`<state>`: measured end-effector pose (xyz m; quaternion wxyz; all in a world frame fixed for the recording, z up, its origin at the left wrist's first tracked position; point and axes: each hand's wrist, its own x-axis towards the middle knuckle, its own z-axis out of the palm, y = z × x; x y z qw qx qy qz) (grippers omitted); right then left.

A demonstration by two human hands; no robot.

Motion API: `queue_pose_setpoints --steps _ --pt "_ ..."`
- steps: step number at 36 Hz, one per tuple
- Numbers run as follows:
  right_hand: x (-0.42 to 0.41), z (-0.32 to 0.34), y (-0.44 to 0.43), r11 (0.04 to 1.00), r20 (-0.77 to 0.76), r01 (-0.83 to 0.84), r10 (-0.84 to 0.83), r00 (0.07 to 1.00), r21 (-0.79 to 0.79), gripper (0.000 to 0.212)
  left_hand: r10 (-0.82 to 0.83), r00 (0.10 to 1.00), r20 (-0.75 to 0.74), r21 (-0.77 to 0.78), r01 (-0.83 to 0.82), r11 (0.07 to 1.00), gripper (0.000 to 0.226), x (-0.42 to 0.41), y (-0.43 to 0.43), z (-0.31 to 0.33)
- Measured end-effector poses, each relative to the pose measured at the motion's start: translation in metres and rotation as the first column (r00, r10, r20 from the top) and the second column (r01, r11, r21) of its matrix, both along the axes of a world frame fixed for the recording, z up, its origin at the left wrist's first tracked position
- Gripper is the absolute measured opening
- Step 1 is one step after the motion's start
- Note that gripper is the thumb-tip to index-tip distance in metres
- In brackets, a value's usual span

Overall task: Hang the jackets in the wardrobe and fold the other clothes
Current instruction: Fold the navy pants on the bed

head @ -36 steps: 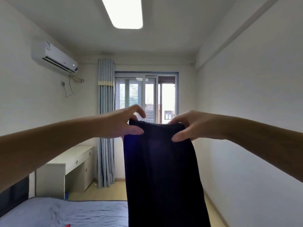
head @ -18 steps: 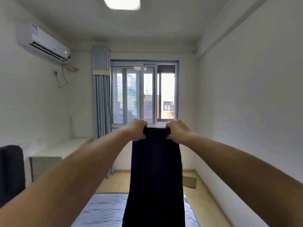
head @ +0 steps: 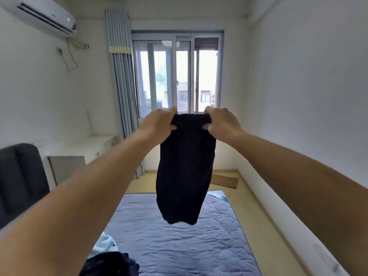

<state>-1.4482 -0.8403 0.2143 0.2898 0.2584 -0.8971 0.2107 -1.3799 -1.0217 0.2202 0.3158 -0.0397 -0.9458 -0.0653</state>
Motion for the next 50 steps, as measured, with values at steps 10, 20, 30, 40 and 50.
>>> queue_pose_setpoints --steps 10,20,30,40,50 --pt "0.077 -0.214 0.026 0.999 0.425 -0.03 0.023 0.905 0.011 0.025 -0.158 0.939 0.305 0.335 0.05 0.941 0.029 0.063 -0.001 -0.218" --pt "0.212 -0.358 0.066 0.998 0.658 -0.026 0.052 0.751 -0.05 0.025 -0.305 0.821 0.482 0.582 -0.04 0.812 0.03 0.187 0.026 -0.361" --pt "0.356 -0.411 0.124 0.987 0.764 0.015 0.113 0.635 -0.158 0.026 -0.371 0.778 0.507 0.717 -0.142 0.683 0.034 0.341 0.085 -0.411" --pt "0.415 -0.429 0.169 0.965 0.792 0.034 0.192 0.58 -0.26 0.028 -0.412 0.778 0.474 0.796 -0.178 0.579 0.033 0.412 0.124 -0.435" --pt "0.322 -0.464 0.129 0.974 0.897 0.112 0.131 0.422 -0.195 0.018 -0.269 0.722 0.638 0.669 -0.346 0.658 0.028 0.32 0.097 -0.481"
